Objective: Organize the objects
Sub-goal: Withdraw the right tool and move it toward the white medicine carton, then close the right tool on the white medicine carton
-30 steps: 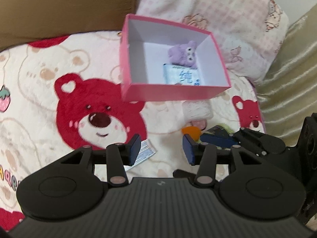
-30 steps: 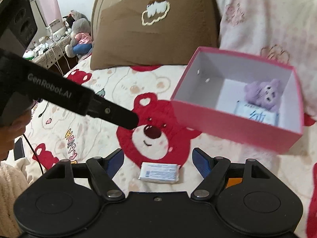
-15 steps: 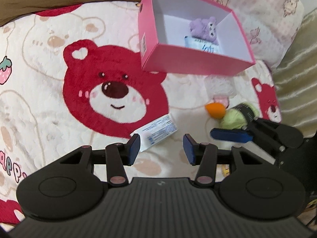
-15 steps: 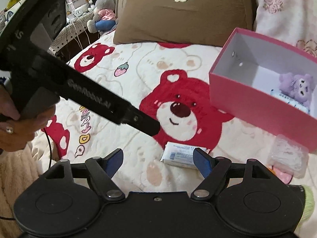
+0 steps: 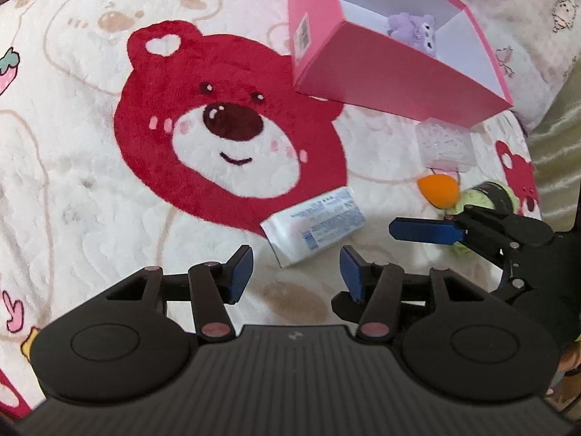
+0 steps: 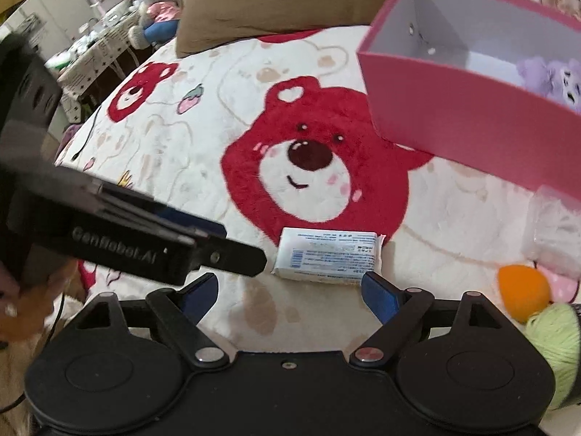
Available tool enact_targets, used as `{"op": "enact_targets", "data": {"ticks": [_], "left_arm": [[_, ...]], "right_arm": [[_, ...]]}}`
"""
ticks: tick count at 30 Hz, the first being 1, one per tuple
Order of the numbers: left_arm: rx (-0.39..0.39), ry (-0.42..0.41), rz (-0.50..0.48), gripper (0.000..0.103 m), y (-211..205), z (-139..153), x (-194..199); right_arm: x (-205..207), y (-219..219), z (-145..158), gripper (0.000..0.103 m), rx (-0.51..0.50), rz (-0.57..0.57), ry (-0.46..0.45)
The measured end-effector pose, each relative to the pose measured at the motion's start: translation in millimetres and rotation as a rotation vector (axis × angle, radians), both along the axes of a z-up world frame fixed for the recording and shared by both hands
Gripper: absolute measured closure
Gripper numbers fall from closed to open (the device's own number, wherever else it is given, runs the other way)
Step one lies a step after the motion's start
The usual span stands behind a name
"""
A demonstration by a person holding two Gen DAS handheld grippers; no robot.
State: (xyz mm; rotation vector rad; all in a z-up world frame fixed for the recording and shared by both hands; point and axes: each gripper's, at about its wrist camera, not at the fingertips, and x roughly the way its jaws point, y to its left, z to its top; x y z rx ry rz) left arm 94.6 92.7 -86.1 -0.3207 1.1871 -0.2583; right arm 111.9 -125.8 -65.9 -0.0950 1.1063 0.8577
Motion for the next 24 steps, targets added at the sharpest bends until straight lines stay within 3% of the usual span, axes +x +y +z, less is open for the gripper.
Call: {"op": "enact_targets", "data": {"ticks": [13,19,24], "left_arm": [[-0.051,-0.012,0.054,0.053,0.8,-31.8,13.0],[-0.035,-0.012,0.048,0.063,-5.0,-40.4,17.2],[-0.076,0.025,0.071,0.067,-3.0,-46.4,20.5]], "right_arm": [[8.8,9.8,-33.2,0.014,-0.067,-0.038,-0.074],[13.2,10.9,-47.3,0.014,-0.069,-0.041,-0.062],[10.5,13.5,-48.6,0.014,-0.044,-0.016,-0.056]]}}
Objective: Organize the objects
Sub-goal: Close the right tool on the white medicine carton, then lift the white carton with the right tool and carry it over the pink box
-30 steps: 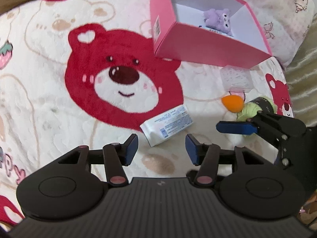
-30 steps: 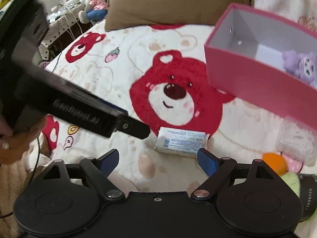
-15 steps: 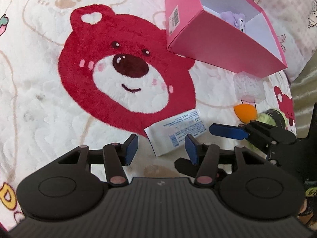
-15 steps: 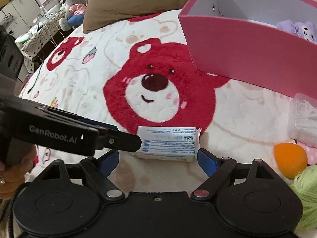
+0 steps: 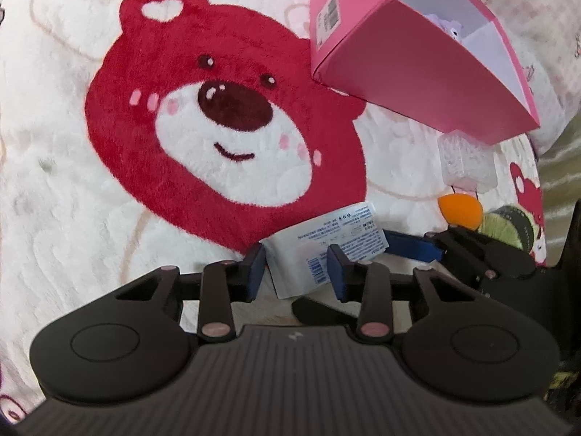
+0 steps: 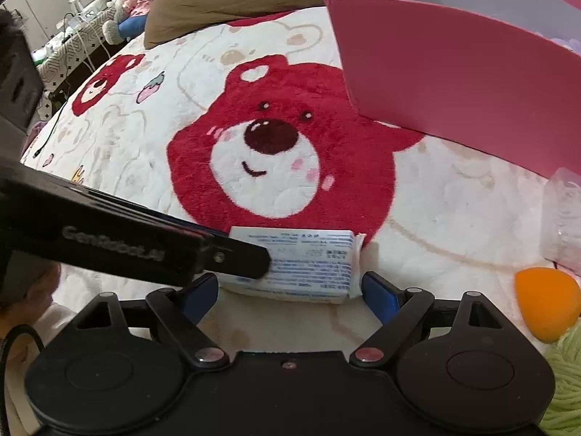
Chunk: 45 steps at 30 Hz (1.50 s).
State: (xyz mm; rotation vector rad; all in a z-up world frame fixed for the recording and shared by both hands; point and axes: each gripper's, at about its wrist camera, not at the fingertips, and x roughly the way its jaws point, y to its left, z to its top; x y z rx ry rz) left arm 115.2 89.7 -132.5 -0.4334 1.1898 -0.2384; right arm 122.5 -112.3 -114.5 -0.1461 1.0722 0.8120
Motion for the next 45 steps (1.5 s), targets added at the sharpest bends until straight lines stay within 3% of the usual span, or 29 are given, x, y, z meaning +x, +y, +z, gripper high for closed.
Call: {"op": "enact_targets", "data": {"ticks": [10,16,20,38,41,45], "left_arm": [[-0.014,0.012,0.000,0.069,1.1,-1.6,2.8],[-0.029,0.016,-0.004,0.071,1.1,-2.2,3.0],[-0.033,0.015,-0.013,0.071,-1.0,0.5,1.2],[-0.017,-0.102,-0.068,0.071,-15.0,46.9,-10.4],[-0.029,-0.091,-0.051,0.071,-19.1,56.5,-18.0],[0.007,-0.142,-0.033,0.071,-27.1,73.4,-24.4]], "right_arm": [[-0.4,8.3,-4.2,0.012,-0.024,0.016,-0.011],[-6.6,14.1,-8.3,0.011,-0.048,0.017,-0.070],[-8.9,14.2,-6.4,0.019,-0.072,0.007,-0.104],[-18.7,-3.9,35.8,0.018,-0.030,-0.054,-0.147],[-23.1,-5.5,44.6,0.017,-0.033,-0.068,-0.168],[-31.2,-8.4,57.1,0.016,-0.035,-0.061,-0.210]]}}
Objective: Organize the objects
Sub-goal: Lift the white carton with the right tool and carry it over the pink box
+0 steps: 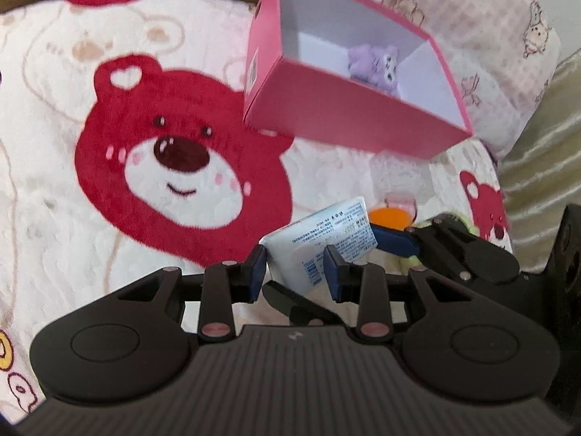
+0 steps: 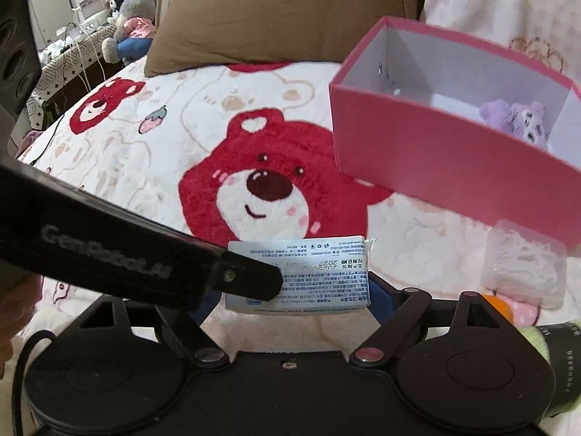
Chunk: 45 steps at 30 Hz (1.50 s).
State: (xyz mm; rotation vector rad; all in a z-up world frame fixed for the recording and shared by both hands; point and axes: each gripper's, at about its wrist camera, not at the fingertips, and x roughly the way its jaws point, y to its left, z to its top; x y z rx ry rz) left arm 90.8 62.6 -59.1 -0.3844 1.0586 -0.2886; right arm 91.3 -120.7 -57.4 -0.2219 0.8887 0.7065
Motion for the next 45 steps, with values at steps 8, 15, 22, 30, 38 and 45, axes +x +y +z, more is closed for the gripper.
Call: {"op": "enact_targets", "data": {"ticks": [8,15,22,30,38,45], "left_arm": [[-0.025,-0.054,0.009,0.071,-2.7,26.8,-5.4],[0.013,-0.139,0.009,0.071,-6.0,48.3,-11.1],[0.038,-0.213,-0.010,0.071,-13.8,76.5,-7.3],[0.070,-0.262,-0.029,0.070,-32.6,105.6,8.0],[0.047,-0.235,-0.023,0.066,-49.1,116.7,35.8],[0.065,-0.246,-0.039,0.066,-62.3,130.4,56.0]], "right_arm": [[-3.7,-13.7,29.2,0.016,0.021,-0.008,-0.029],[-12.9,-19.0,43.5,0.016,0.058,-0.010,-0.055],[-13.9,-25.2,60.2,0.020,0.081,-0.019,-0.089],[8.8,-42.8,89.0,0.028,0.113,-0.047,-0.099],[29.1,-54.3,106.1,0.031,0.082,-0.053,-0.131],[50.1,-67.9,119.6,0.036,0.084,-0.060,-0.137]]}}
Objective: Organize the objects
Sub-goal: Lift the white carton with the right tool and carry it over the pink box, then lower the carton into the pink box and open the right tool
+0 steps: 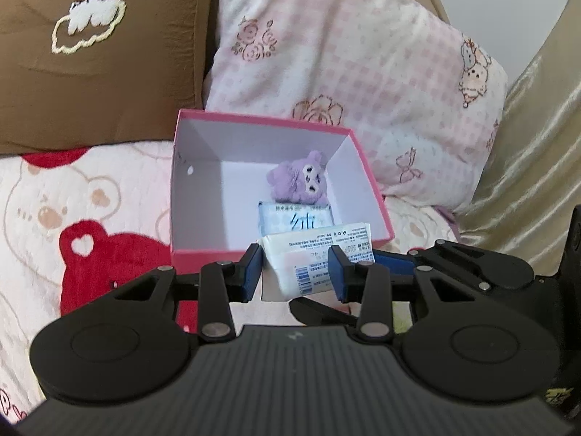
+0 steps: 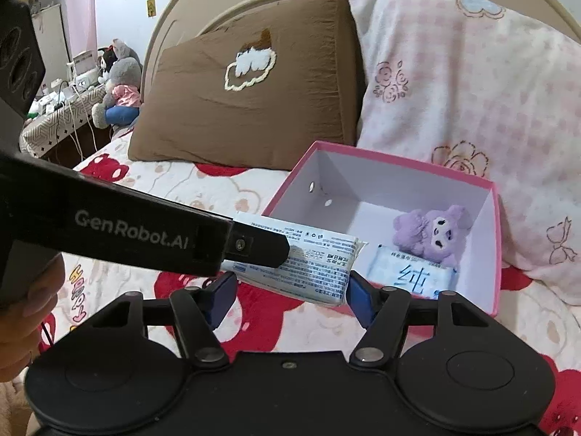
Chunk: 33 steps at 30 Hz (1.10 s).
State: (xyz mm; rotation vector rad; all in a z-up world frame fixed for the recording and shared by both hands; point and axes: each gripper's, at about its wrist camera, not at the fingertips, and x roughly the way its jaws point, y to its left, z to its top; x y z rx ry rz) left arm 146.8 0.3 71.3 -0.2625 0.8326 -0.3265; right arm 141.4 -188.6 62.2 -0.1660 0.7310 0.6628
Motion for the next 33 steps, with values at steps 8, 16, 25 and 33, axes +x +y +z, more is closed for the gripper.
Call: {"op": "enact_targets", "data": {"ticks": [8,16,25,33], "left_arm": [[-0.009,0.005,0.033,0.066,-2.1,13.8,43.2],[0.036,0.049,0.055,0.066,-9.8,-2.6,105.3],[0.079,0.178,0.091,0.066,-12.2,-55.7,173.8],[0.196,0.224,0.021,0.065,-34.5,-87.2,212.4]], "right_arm": [[38.5,-0.5,19.7,0.043,-0.016,0.025,-0.029],[108.7,0.8,8.3,0.044,0.003,0.038,0.054],[178.4,9.2,-48.7,0.044,0.025,0.043,0.201],[211.1,14.8,-90.4,0.047,-0.017,0.037,0.272]]}}
